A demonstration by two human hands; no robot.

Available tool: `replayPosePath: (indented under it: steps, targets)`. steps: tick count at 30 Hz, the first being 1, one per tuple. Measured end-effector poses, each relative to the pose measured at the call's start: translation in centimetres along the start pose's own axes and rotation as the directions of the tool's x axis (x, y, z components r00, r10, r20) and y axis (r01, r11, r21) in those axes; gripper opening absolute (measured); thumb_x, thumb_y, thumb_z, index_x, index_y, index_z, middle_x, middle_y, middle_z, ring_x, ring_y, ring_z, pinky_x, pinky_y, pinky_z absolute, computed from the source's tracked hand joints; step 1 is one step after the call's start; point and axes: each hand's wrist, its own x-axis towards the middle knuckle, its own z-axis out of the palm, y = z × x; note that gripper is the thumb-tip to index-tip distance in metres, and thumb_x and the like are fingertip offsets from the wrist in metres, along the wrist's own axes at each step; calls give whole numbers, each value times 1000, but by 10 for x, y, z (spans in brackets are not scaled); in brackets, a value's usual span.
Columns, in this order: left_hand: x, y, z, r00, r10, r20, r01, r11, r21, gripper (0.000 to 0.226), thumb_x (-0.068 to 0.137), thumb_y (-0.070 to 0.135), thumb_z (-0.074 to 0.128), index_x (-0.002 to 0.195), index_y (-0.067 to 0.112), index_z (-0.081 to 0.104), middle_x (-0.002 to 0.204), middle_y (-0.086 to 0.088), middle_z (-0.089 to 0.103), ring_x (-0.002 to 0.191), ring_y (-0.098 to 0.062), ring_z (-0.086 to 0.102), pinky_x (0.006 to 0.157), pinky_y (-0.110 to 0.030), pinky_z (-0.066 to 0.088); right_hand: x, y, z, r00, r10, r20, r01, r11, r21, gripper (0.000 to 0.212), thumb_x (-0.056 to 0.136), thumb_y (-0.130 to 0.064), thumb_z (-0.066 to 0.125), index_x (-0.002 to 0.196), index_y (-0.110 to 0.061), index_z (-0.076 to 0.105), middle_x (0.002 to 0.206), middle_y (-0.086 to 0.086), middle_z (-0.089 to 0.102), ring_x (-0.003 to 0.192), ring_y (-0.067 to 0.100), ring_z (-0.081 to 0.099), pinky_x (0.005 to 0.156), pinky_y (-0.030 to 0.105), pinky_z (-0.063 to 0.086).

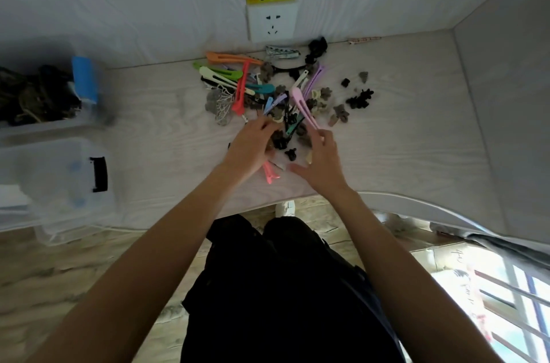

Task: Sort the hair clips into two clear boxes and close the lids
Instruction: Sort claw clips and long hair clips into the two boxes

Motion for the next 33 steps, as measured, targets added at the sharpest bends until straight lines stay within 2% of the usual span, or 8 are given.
replayPosePath:
  steps: [3, 9, 15, 21, 24, 26, 30, 33]
  targets:
    - [4, 7, 5, 999, 36, 13, -37, 998, 46, 49, 78, 2, 66, 126, 5, 54, 125, -16, 52, 115, -31, 51, 100, -35, 42, 14, -14, 0, 999, 40, 29, -36, 992, -121, 98, 66, -37, 81, 143, -21, 22, 131, 15, 31, 107, 31, 40, 88, 40, 44]
    - [-5, 16, 20, 997, -41, -59, 42, 999, 15, 53, 77, 21, 72, 124, 8, 53, 127, -14, 50, 120, -30, 47, 103, -39, 41, 23, -6, -12, 998, 55, -36, -61, 978, -201, 59, 74, -33, 75, 121, -14, 43, 127, 12, 38, 110, 32, 45, 83, 39, 45]
    - [2, 27, 24, 988, -155, -29, 157, 984, 81, 50, 83, 22, 65, 127, 12, 46, 133, -13, 42, 124, -33, 40, 104, -40, 38, 7, 0, -4, 999, 0, -52, -15, 957, -291, 44, 82, -33, 67, 115, -13, 46, 121, 14, 40, 94, 32, 54, 73, 36, 45]
    - [5, 30, 20, 977, -189, -103, 167, 967, -190, 26, 82, 14, 67, 106, 9, 61, 112, -10, 61, 99, -24, 59, 88, -29, 46, 6, 1, -5, 995, 61, -80, -60, 998, 5, 40, 78, -28, 72, 111, -11, 59, 119, 12, 46, 93, 25, 56, 83, 30, 45]
    - [-2, 29, 10, 972, -224, -69, 176, 891, -419, 30, 78, 15, 71, 107, 9, 62, 102, -7, 69, 89, -19, 64, 84, -29, 51, 9, 1, -5, 991, 107, -84, -88, 975, 203, 39, 74, -24, 76, 109, -14, 63, 116, 13, 50, 98, 22, 56, 89, 28, 48]
    - [-4, 26, 6, 960, -278, -7, 227, 798, -559, 39, 78, 15, 72, 114, 11, 59, 102, -4, 69, 84, -16, 66, 80, -32, 55, 10, -1, -4, 985, 156, -78, -122, 934, 337, 37, 73, -26, 77, 107, -21, 64, 114, 11, 53, 99, 21, 58, 91, 36, 52]
    - [-2, 20, 1, 944, -329, 7, 245, 688, -683, 43, 75, 21, 76, 114, 17, 60, 98, 4, 66, 90, -11, 64, 85, -24, 53, 10, -10, -3, 978, 188, -92, -120, 864, 489, 33, 68, -37, 77, 99, -38, 64, 111, 3, 54, 101, 26, 62, 82, 46, 57]
    - [-6, 15, -11, 952, -306, 6, 219, 667, -712, 44, 76, 22, 75, 117, 16, 59, 103, 1, 67, 92, -9, 63, 84, -15, 49, 12, -24, -4, 982, 156, -106, -81, 856, 510, 33, 70, -35, 77, 101, -34, 65, 105, -7, 54, 103, 25, 61, 84, 45, 56]
